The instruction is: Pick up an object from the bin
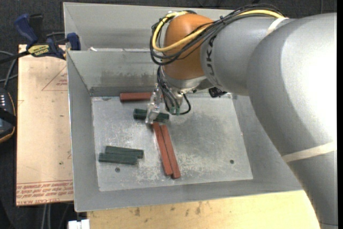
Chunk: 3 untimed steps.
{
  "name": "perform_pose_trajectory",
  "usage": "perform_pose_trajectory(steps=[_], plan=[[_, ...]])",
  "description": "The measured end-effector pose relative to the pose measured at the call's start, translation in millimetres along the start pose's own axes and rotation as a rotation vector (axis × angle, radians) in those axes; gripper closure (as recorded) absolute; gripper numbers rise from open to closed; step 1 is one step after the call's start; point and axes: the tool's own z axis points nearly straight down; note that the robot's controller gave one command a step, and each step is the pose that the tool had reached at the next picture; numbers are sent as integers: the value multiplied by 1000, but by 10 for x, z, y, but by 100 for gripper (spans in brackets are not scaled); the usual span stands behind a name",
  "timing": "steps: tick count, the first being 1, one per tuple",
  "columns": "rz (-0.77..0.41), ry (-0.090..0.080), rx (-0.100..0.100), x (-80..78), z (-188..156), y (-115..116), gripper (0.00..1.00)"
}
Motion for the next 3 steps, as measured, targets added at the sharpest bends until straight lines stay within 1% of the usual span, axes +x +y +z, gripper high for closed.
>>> perform_pose_trajectory(steps=[2, 3], plan=[[0, 7, 2, 11, -237, -3, 100], [-1, 5, 1, 6, -407, 0, 100]])
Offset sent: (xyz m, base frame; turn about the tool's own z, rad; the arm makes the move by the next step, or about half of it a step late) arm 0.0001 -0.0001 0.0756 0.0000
